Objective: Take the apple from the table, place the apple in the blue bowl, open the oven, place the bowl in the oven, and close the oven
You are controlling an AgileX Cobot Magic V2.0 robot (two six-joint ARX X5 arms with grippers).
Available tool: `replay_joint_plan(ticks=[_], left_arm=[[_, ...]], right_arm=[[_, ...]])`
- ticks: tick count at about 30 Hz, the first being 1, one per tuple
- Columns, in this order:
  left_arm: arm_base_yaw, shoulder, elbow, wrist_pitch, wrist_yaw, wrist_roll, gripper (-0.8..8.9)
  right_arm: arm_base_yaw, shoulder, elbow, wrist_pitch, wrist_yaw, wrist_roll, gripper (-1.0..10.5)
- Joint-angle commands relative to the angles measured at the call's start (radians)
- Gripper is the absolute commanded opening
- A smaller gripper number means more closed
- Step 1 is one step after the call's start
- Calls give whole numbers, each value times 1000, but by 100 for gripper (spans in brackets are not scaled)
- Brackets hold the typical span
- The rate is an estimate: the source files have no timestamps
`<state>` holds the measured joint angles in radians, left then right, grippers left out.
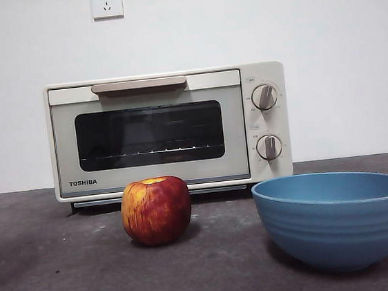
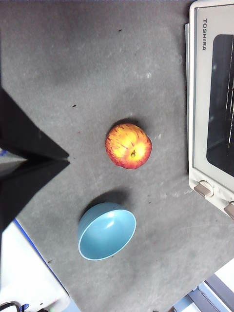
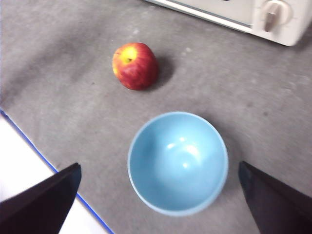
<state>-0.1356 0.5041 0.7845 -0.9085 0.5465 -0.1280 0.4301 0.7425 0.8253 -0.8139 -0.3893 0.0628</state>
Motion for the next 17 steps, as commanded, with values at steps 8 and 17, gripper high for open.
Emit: replay_joint_plan(ticks=[8,17], left_arm=[[-2,6,19,13,2,15,7],[-2,6,19,13,2,15,7]], right_arm=[[203,295,65,269,26,114,515],[329,684,312,304,106,102,515]])
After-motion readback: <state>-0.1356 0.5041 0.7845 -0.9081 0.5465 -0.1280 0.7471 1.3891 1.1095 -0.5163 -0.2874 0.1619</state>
